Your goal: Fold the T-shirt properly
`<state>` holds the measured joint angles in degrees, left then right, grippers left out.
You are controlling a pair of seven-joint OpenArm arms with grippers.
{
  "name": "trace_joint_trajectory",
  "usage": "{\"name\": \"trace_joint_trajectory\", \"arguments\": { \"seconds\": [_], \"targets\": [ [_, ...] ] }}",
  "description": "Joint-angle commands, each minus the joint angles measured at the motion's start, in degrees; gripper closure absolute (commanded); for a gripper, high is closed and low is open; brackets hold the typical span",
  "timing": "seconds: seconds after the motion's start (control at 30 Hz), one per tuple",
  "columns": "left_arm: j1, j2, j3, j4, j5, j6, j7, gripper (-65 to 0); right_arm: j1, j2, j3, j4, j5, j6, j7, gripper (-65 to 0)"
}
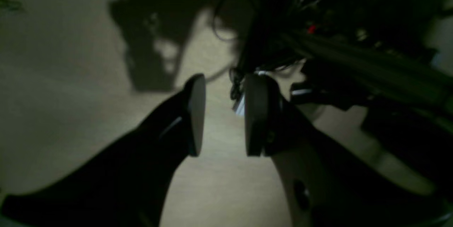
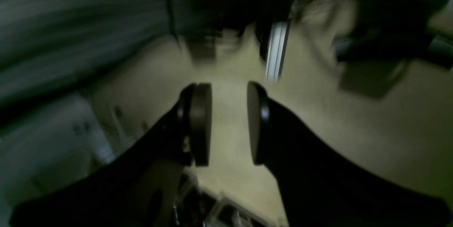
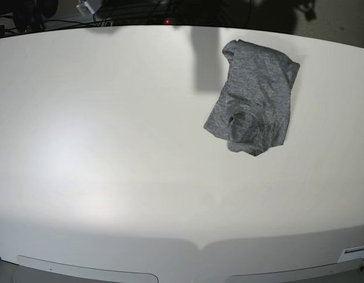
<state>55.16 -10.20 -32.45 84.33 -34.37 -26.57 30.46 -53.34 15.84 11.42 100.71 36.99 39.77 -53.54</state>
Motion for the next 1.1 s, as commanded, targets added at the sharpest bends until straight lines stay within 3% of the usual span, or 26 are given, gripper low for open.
{"name": "trace_joint_trajectory", "arguments": {
  "seconds": [0.0,0.1,0.17,0.3,0.4,0.53,0.73,0.83,1.07],
  "targets": [
    [-0.96,-0.52,0.94,-3.8,1.36,-0.83,-2.62,-18.0,-0.28,1.42,-2.56,-2.62,-1.86,0.23,2.19,-18.0],
    [-6.19,-0.92,4.87,-15.5,9.11,-0.9,-4.15,-18.0,2.97,3.85,-12.09,-13.4,-10.36,0.23,6.34,-18.0],
    [-8.79,-1.46,7.54,-22.03,11.06,-0.9,-7.78,-18.0,6.25,5.73,-18.27,-20.41,-14.32,0.23,9.73,-18.0],
    [-12.76,-1.42,10.78,-32.28,13.94,-0.87,-21.79,-18.0,13.68,9.73,-23.39,-31.28,-12.2,0.23,14.58,-18.0],
    [-16.28,-1.36,11.34,-37.62,17.22,-0.24,-25.88,-18.0,19.63,10.38,-24.5,-38.75,-14.32,0.23,17.07,-18.0],
    [-21.66,-1.27,11.34,-44.15,20.02,4.55,-31.61,-18.0,26.97,8.76,-24.57,-48.48,-14.32,-0.81,29.11,-18.0],
    [-28.39,-1.22,11.34,-52.46,20.04,5.57,-31.8,-18.0,34.01,3.37,-24.57,-61.48,-23.76,-13.29,40.33,-18.0],
    [-29.29,-1.27,11.34,-54.1,20.04,5.6,-31.82,-18.0,35.39,2.73,-24.57,-64.85,-24.98,-15.63,41.79,-18.0],
    [-29.29,-1.25,11.34,-54.1,20.02,5.6,-33.83,-18.0,35.41,2.75,-24.57,-64.92,-24.83,-15.63,41.88,-18.0]
  ]
}}
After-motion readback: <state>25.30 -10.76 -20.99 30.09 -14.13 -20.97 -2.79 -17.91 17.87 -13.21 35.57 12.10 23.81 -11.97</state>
